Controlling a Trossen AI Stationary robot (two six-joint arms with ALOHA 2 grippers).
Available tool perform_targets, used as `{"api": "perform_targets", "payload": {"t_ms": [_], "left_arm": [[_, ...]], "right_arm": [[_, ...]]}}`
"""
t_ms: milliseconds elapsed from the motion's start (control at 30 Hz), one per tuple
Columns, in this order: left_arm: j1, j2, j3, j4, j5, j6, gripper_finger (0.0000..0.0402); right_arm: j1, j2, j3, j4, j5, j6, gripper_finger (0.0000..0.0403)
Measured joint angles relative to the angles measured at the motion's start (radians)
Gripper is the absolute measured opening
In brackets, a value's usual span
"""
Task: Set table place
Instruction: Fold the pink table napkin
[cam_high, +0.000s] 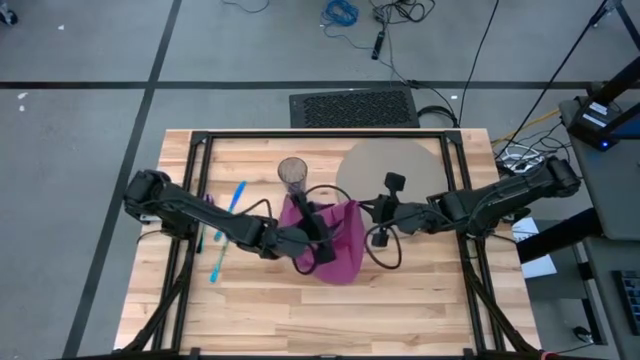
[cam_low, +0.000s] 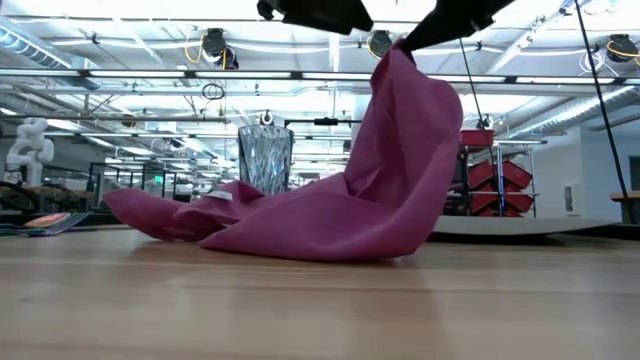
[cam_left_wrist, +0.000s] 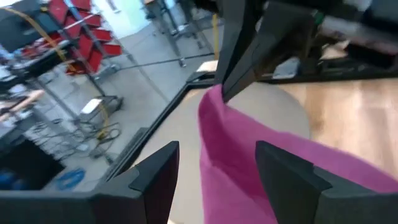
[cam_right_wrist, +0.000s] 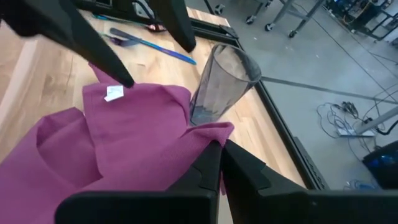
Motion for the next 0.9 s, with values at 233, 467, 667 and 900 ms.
{"api": "perform_targets", "payload": {"t_ms": [233,467,667,900], "left_arm": [[0.018,0.069,0.014,0.061,0.001,0.002,0.0198],[0.046,0.074,0.017,0.104,0.009,0.008,0.0198],[0.078,0.074,0.017,0.066,0.004,0.001,0.0198],[0.082,0.074,0.017,0.018,-0.045,0.0,0.0198]], "right_arm": [[-0.001,0.009,0.0,0.031,0.0,-0.012,0.0],[0.0,0.009,0.0,0.044,-0.003,-0.024,0.0],[0.026,0.009,0.0,0.113,-0.003,-0.071,0.0],[0.057,0.009,0.007,0.135,0.008,-0.1,0.0]]}}
